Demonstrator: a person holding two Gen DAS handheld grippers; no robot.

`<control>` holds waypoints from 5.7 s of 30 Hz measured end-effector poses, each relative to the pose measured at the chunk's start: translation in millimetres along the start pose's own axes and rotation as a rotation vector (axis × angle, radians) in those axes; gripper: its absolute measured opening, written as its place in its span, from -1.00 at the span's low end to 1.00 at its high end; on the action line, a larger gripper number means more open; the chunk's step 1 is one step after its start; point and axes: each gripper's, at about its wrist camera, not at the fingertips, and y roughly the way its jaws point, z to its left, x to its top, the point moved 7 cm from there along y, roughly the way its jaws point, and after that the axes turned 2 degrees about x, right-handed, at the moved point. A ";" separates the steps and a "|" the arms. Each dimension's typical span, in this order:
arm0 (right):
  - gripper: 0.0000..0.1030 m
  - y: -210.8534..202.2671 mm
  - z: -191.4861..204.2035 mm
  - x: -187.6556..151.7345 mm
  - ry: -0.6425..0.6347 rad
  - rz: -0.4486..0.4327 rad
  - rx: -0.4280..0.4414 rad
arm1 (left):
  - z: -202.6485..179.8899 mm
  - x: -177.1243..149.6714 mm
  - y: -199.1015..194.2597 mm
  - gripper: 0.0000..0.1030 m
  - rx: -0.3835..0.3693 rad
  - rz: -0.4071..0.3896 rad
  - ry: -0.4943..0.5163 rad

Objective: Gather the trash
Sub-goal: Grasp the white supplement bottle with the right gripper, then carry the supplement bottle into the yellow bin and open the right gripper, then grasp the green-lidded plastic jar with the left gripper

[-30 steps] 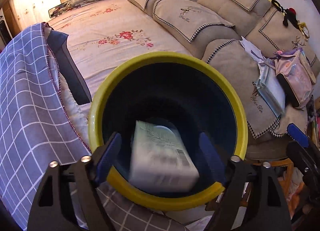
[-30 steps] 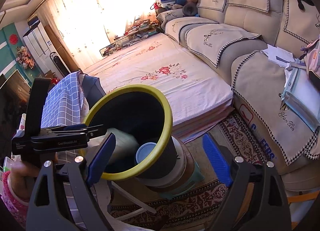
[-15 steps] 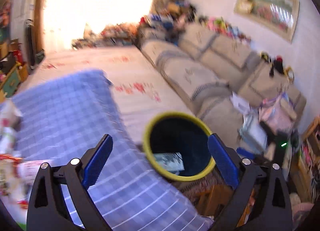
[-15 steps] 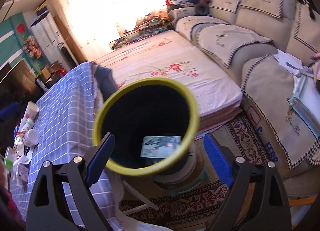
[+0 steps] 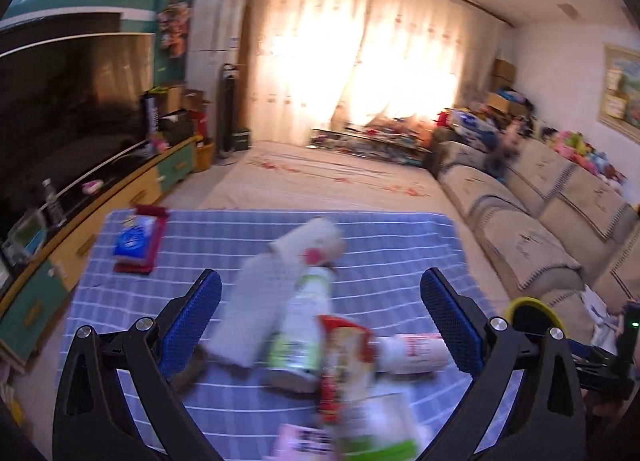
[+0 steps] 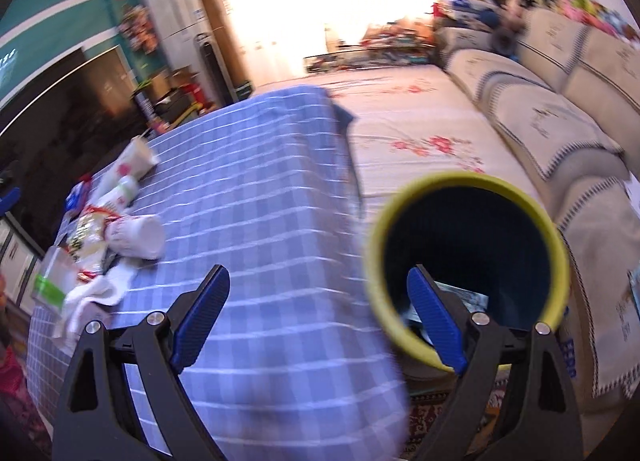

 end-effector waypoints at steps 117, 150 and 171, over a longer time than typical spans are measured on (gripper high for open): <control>0.76 46.9 -116.4 8.7 0.177 0.033 -0.495 | 87.2 -59.3 67.1 0.91 0.090 0.038 -0.067; 0.77 26.7 -76.0 23.1 0.131 -0.036 -0.385 | 84.2 -132.3 27.0 0.90 -0.220 0.306 -0.022; 0.78 41.4 -56.5 19.4 0.095 -0.004 -0.361 | 33.0 -161.4 25.8 0.67 -0.321 0.331 0.540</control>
